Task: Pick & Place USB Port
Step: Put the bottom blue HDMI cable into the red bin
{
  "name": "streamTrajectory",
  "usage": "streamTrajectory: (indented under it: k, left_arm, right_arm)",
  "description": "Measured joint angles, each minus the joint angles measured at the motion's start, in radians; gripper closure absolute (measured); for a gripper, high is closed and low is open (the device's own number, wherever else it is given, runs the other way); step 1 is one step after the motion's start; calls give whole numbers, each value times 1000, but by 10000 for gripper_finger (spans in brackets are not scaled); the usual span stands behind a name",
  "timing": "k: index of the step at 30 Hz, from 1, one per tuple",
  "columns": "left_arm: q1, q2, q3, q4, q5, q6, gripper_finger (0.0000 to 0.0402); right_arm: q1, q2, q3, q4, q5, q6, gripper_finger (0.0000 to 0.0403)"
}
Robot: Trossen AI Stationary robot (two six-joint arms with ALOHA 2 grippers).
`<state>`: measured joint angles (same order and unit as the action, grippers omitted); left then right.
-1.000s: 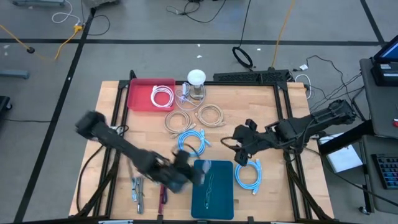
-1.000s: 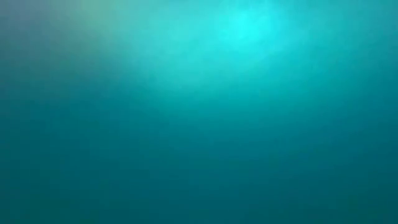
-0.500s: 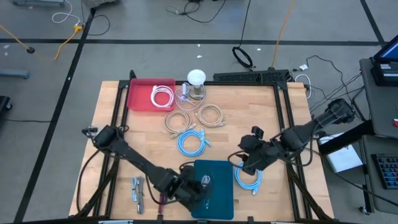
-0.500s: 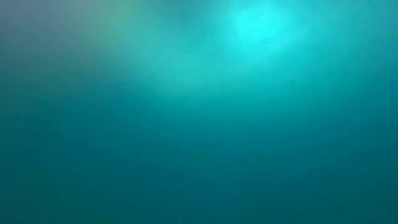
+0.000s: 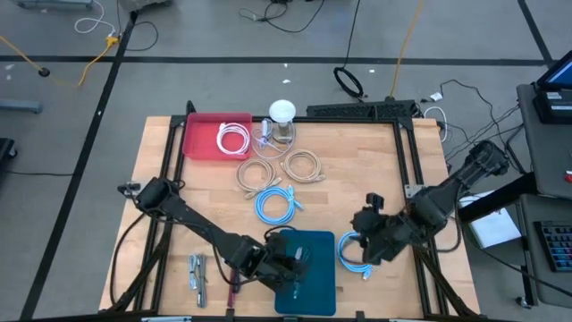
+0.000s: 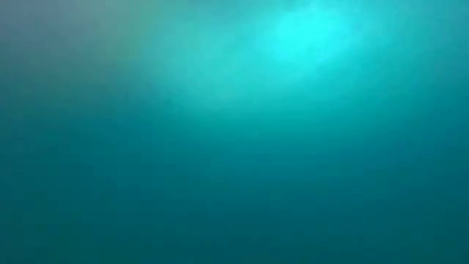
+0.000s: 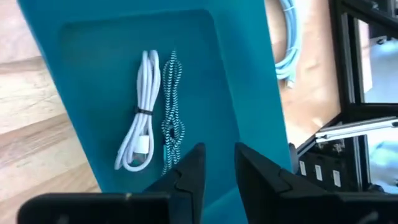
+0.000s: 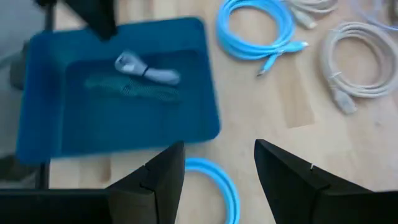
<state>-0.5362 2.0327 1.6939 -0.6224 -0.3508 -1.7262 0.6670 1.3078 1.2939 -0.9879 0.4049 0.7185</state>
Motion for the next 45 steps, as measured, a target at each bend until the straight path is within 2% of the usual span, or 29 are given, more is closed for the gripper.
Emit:
streamTrajectory:
  k: [4, 7, 12, 15, 20, 25, 32, 38, 41, 45]
  left_arm:
    - [-4, -7, 0, 11, -20, 26, 315]
    - [-13, -11, -1, 11, -38, 43, 314]
    - [-18, -16, -1, 22, -56, 48, 314]
    - [-23, -19, -1, 23, -67, 48, 314]
    - [-27, -20, -1, 20, -77, 45, 314]
    - [-27, -20, -1, 21, -84, 43, 314]
    - [-29, -20, -1, 23, -83, 37, 314]
    - [-33, -20, -1, 22, -83, 21, 314]
    - [-33, -20, -1, 19, -79, 20, 314]
    - [-33, -20, -1, 20, -79, 20, 314]
  right_arm:
    - [86, 0, -116, 60, -18, -17, 218]
    - [129, 0, -268, 231, -46, -12, 218]
    - [117, 1, -531, 648, -262, 73, 207]
    - [116, 1, -619, 805, -360, 91, 193]
    - [122, 1, -673, 779, -353, 80, 183]
    - [124, 1, -719, 785, -300, 63, 190]
    - [135, -2, -800, 825, -308, 74, 199]
    - [156, -11, -789, 906, -364, 96, 198]
    - [148, -21, -743, 984, -372, 96, 202]
    - [146, -17, -701, 993, -385, 63, 209]
